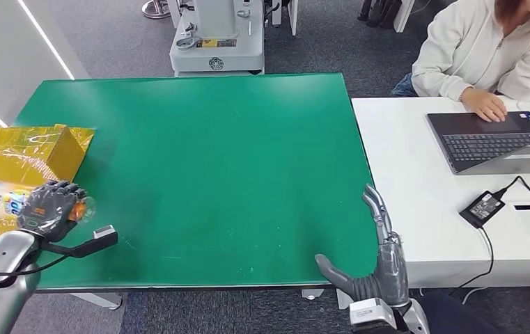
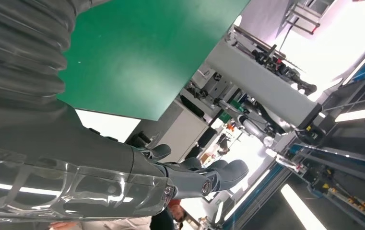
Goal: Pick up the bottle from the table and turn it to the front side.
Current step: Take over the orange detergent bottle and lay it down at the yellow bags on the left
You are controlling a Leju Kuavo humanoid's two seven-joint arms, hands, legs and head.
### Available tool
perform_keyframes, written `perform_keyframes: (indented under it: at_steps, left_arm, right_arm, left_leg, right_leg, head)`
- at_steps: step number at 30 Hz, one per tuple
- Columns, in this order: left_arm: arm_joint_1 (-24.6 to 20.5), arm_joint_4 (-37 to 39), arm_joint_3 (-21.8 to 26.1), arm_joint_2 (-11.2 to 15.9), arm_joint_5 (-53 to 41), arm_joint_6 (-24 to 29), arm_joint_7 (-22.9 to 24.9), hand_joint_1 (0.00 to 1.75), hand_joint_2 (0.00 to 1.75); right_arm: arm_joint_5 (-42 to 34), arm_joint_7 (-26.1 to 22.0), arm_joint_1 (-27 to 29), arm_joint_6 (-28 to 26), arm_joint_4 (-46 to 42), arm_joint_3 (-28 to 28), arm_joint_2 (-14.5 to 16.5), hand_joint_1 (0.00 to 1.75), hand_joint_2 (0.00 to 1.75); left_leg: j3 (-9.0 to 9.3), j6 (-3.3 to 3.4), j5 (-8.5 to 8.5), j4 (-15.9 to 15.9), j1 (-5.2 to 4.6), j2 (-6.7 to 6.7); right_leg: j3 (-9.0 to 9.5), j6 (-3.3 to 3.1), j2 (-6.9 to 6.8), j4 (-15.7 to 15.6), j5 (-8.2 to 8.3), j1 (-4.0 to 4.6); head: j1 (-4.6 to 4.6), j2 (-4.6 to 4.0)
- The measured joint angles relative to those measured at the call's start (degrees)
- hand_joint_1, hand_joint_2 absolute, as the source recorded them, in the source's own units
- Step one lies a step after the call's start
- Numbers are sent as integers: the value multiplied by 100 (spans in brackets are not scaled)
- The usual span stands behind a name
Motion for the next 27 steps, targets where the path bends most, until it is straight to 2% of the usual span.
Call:
perform_keyframes:
  at_steps: [3,7,11,16,23,27]
  left_arm:
    - [-207,648,-79,-359,-194,288,30,175,175]
    - [-634,1580,-215,-830,-428,648,455,0,175]
    - [-948,2228,-239,-1192,-447,933,1060,0,175]
    - [-1101,2724,-239,-1352,-596,872,1683,0,175]
    - [-1229,3025,-207,-1379,-562,727,1876,0,175]
    - [-1164,3080,-12,-1411,-267,1083,1661,0,175]
  right_arm:
    - [35,7,-1,42,-8,69,3,0,175]
    - [39,-1,-2,27,9,158,-2,0,175]
    - [-28,-8,-2,11,38,281,-34,0,175]
    - [-195,47,-3,94,83,385,-64,0,175]
    - [-274,182,48,100,127,426,-102,0,175]
    - [-285,317,272,75,103,423,-134,0,175]
  left_leg:
    - [1,0,1,2,1,-2]
    - [1,-1,2,3,1,-4]
    - [2,-1,1,3,1,-2]
    - [3,-1,0,1,1,-2]
    - [26,-5,-2,-6,1,-1]
    - [34,-7,-3,-7,1,0]
  right_leg:
    - [1,-1,-2,1,1,0]
    - [4,-1,-4,2,3,1]
    - [4,-2,-2,3,3,1]
    - [3,-3,-1,3,1,1]
    - [23,-5,-1,6,-1,1]
    - [27,-7,0,7,-2,1]
  head:
    - [0,0]
    - [1,0]
    - [1,0]
    - [0,0]
    - [0,0]
    - [-1,0]
